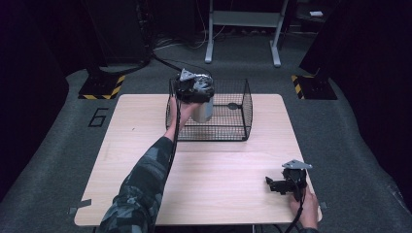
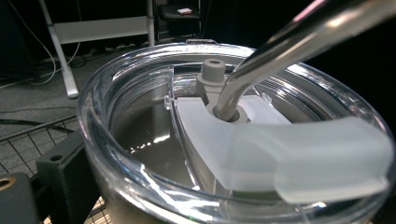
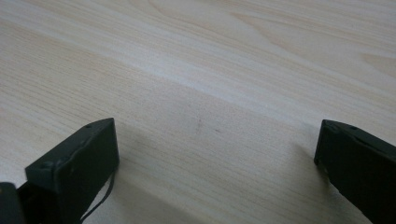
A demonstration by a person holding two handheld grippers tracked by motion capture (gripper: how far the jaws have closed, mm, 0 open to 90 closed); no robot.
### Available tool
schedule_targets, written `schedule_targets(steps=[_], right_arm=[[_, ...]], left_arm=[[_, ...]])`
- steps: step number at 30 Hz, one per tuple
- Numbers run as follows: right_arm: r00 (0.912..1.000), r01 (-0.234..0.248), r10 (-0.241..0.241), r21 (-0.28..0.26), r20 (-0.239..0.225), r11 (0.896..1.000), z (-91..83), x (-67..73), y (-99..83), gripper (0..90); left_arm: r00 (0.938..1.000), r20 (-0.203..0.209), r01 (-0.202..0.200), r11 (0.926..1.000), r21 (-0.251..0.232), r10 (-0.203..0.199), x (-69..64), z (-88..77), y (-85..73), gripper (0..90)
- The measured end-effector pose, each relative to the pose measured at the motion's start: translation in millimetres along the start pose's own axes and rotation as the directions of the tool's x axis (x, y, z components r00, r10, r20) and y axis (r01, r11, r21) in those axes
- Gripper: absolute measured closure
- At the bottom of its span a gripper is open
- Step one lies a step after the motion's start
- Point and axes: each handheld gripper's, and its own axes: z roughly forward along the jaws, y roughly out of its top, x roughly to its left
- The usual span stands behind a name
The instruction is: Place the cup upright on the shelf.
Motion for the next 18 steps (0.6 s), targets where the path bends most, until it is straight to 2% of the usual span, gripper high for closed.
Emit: schedule_targets(steps=[8, 12, 16, 18], right_arm=[[1.0, -0.003, 0.003, 0.0, 0.001, 1.0, 0.0, 0.3, -0.1, 0.0], [1.0, -0.005, 0.005, 0.001, 0.0, 1.0, -0.1, 0.5, -0.1, 0.0], [1.0, -0.006, 0.006, 0.002, 0.0, 1.0, -0.2, 0.5, -0.1, 0.0], [1.0, -0.007, 0.007, 0.003, 0.0, 1.0, -0.2, 0.6, -0.1, 0.0]], left_arm=[[0.9998, -0.016, 0.014, 0.9985, 0.053, -0.013, 4.0, 17.1, -11.1, 3.0], [0.9991, -0.017, 0.039, 0.9969, 0.069, -0.038, 5.5, 24.6, -17.0, 3.1], [0.9989, -0.028, 0.04, 0.9952, 0.089, -0.038, 3.8, 30.3, -19.8, 3.1], [0.9993, -0.027, 0.026, 0.9946, 0.1, -0.023, 3.8, 32.6, -20.7, 3.0]])
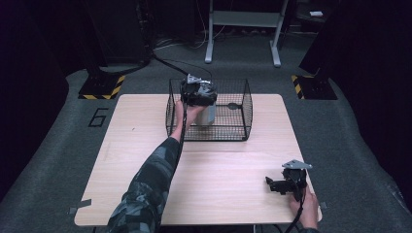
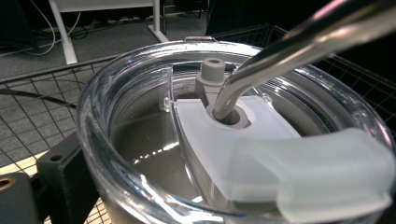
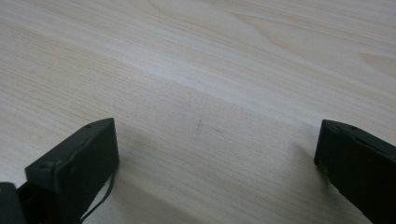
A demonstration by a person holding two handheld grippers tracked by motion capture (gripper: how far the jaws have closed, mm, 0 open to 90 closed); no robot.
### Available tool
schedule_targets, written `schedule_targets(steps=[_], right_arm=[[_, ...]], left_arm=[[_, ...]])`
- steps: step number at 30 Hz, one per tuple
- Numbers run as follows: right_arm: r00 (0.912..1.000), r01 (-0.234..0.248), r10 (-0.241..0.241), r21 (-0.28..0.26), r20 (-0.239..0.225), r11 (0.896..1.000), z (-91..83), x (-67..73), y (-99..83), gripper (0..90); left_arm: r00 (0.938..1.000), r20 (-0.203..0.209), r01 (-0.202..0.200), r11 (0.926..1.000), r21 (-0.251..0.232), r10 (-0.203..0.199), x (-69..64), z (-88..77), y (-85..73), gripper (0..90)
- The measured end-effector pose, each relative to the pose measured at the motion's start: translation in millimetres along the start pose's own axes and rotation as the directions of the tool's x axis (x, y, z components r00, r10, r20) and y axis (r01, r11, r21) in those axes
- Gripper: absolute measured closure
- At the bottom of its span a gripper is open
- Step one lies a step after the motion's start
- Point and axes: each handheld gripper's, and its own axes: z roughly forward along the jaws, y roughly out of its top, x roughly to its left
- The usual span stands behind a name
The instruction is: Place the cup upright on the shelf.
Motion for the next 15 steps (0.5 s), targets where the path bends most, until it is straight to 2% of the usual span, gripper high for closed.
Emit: schedule_targets(steps=[9, 15], right_arm=[[1.0, 0.0, 0.0, 0.0, 0.0, 1.0, 0.0, 0.0, 0.0, 0.0], [1.0, 0.001, -0.001, 0.0, 0.0, 1.0, 0.0, 0.0, 0.0, 0.0]], left_arm=[[1.0, -0.007, 0.004, 0.9998, 0.022, -0.004, -2.6, 10.9, -4.5, 3.1], [0.9998, -0.015, -0.014, 0.9985, 0.052, 0.015, -5.2, 16.8, -6.9, 3.2]])
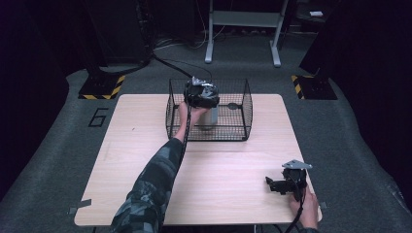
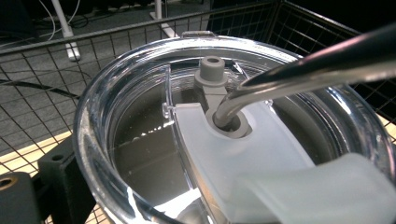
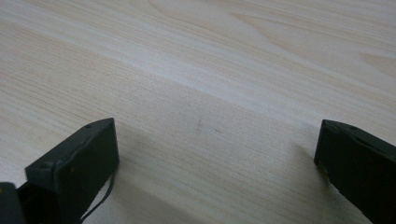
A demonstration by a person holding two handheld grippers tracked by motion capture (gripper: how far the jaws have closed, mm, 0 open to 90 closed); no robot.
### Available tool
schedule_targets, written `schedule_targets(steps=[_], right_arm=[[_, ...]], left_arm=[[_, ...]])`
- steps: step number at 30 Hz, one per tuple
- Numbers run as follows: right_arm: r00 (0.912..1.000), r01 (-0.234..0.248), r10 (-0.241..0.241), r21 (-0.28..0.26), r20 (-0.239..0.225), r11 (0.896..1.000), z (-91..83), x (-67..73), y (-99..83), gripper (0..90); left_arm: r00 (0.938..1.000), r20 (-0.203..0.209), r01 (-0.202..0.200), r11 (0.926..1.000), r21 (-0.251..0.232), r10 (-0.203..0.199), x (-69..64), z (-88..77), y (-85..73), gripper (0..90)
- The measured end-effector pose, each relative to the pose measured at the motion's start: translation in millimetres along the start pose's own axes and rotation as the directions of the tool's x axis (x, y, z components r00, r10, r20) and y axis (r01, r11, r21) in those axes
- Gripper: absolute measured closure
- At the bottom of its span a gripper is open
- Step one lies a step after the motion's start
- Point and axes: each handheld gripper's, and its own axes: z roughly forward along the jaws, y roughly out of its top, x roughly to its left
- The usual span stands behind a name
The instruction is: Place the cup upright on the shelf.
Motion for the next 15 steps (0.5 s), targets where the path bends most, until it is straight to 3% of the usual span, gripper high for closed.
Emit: schedule_targets(steps=[15], right_arm=[[1.0, 0.004, -0.004, -0.001, 0.0, 1.0, 0.1, -0.4, 0.1, 0.0]], left_arm=[[0.9984, -0.002, -0.057, 0.9976, 0.038, 0.057, -8.9, 8.8, -5.7, 3.3]])
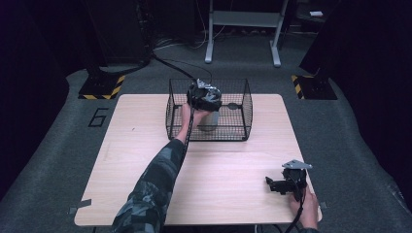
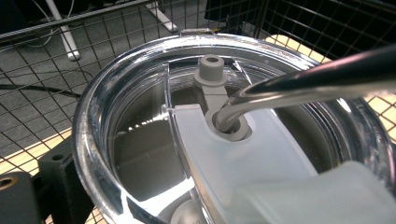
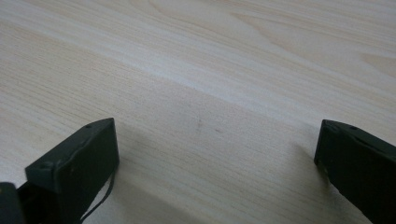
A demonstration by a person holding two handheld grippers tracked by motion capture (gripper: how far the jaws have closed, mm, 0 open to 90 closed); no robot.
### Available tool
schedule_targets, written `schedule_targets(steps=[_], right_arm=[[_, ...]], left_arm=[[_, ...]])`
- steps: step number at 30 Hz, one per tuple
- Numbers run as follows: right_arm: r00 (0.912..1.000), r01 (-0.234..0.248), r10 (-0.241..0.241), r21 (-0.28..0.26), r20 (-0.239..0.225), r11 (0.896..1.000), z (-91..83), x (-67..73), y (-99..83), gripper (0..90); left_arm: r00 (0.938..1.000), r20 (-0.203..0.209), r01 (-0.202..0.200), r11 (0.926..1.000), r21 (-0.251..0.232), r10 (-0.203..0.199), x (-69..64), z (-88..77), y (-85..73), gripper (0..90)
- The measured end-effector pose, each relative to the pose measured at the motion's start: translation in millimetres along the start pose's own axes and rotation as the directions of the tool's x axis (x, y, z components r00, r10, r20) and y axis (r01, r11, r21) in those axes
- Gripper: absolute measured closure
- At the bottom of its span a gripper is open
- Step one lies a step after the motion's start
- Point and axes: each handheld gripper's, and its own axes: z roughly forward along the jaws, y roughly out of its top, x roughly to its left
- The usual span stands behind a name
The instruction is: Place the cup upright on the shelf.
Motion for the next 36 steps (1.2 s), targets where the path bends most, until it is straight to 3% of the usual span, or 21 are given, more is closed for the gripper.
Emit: schedule_targets(steps=[5, 8, 11, 23, 27, 32, 36], right_arm=[[1.0, -0.006, 0.006, 0.001, 0.001, 1.0, -0.1, 0.6, -0.1, 0.0], [1.0, -0.005, 0.005, 0.001, 0.0, 1.0, -0.1, 0.5, 0.0, 0.0], [1.0, -0.006, 0.006, 0.001, 0.001, 1.0, -0.1, 0.6, -0.1, 0.0], [1.0, -0.006, 0.006, 0.001, 0.001, 1.0, -0.1, 0.6, 0.0, 0.0], [1.0, -0.005, 0.005, 0.001, 0.001, 1.0, -0.1, 0.6, 0.0, 0.0], [1.0, -0.003, 0.003, 0.0, 0.001, 1.0, 0.0, 0.4, 0.0, 0.0], [1.0, -0.003, 0.003, 0.0, 0.001, 1.0, 0.0, 0.4, -0.1, 0.0]], left_arm=[[0.9997, 0.008, -0.025, 0.9997, 0.002, 0.025, 1.8, -4.1, -4.2, 3.4], [0.9998, 0.007, -0.016, 0.9999, -0.001, 0.016, 0.2, -4.2, -3.8, 3.3], [0.9997, -0.002, -0.026, 0.9993, 0.028, 0.026, -1.4, -5.1, -0.8, 3.2], [0.9999, 0.015, -0.001, 0.9954, 0.096, -0.001, -1.1, -12.3, 6.1, 1.2], [0.9997, 0.021, 0.013, 0.9958, 0.091, -0.015, -0.5, -20.4, 9.4, 0.0], [0.9994, 0.024, -0.026, 0.9919, 0.124, 0.023, 2.7, -35.6, 15.8, 0.0], [0.9992, 0.032, -0.029, 0.991, 0.13, 0.025, 1.2, -47.1, 18.5, 0.0]])
